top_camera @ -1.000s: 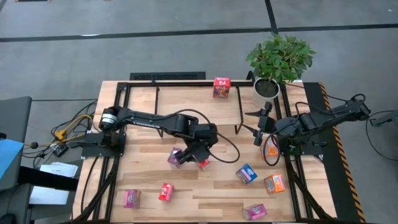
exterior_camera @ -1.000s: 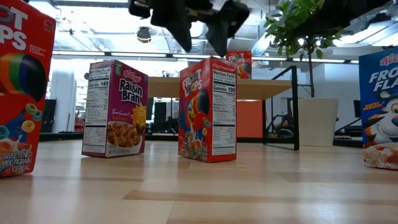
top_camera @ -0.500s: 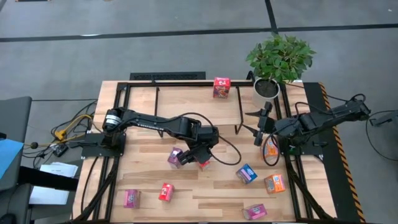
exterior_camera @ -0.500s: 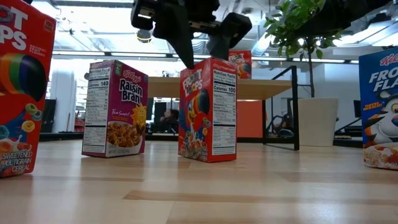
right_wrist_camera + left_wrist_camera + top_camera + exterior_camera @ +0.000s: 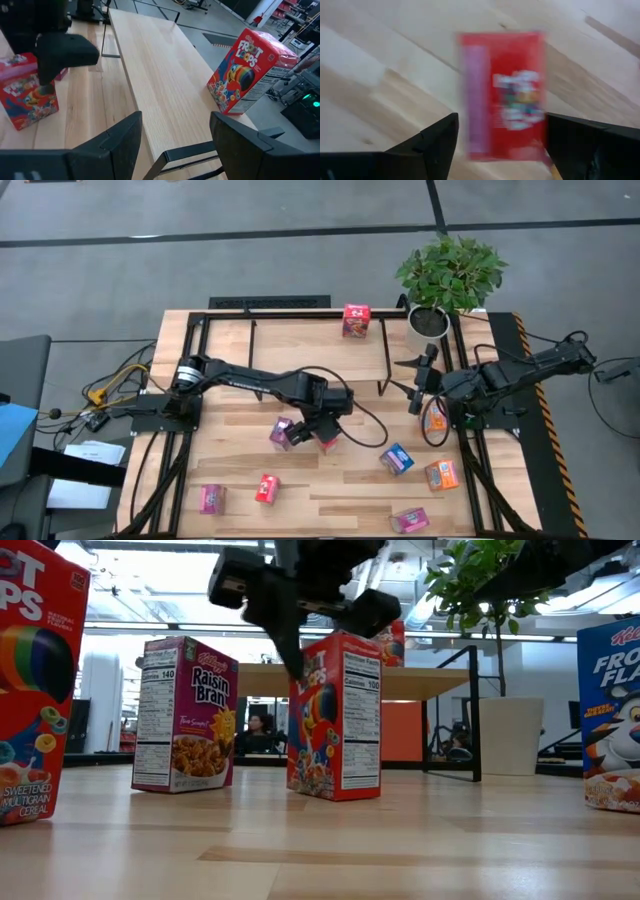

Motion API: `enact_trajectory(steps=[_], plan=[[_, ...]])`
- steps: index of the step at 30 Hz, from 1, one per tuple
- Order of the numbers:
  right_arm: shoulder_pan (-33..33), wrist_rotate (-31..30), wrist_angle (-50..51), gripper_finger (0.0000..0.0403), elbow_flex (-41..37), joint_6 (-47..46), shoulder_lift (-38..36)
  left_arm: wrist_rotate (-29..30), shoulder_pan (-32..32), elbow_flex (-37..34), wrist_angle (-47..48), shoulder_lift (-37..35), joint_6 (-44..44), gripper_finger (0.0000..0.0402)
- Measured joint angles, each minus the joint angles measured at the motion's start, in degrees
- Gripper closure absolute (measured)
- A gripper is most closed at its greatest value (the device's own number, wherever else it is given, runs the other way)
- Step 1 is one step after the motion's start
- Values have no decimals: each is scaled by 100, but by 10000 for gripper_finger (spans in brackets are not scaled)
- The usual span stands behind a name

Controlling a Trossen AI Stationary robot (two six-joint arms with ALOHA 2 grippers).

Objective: Stack cereal on shelf
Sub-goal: Put the top red center cereal box on the shelf aligned with the other red cereal box

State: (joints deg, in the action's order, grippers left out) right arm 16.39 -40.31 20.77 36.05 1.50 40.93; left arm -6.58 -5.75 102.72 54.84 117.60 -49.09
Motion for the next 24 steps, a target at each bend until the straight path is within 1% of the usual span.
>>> enact_trajectory(steps=[6,8,14,17,24], plan=[[-3,-3,0,142,0,-4,-2,1,1,70,27,-2,-3,151],[-3,-3,0,142,0,-4,-1,3,1,70,40,-2,-1,163],[-3,-3,0,143,0,-7,-2,-1,1,70,165,-4,27,220],[-3,-3,0,143,0,-9,-2,-1,-1,70,165,-4,41,237],[-3,-3,0,143,0,-17,-2,68,-25,70,168,-4,483,239]])
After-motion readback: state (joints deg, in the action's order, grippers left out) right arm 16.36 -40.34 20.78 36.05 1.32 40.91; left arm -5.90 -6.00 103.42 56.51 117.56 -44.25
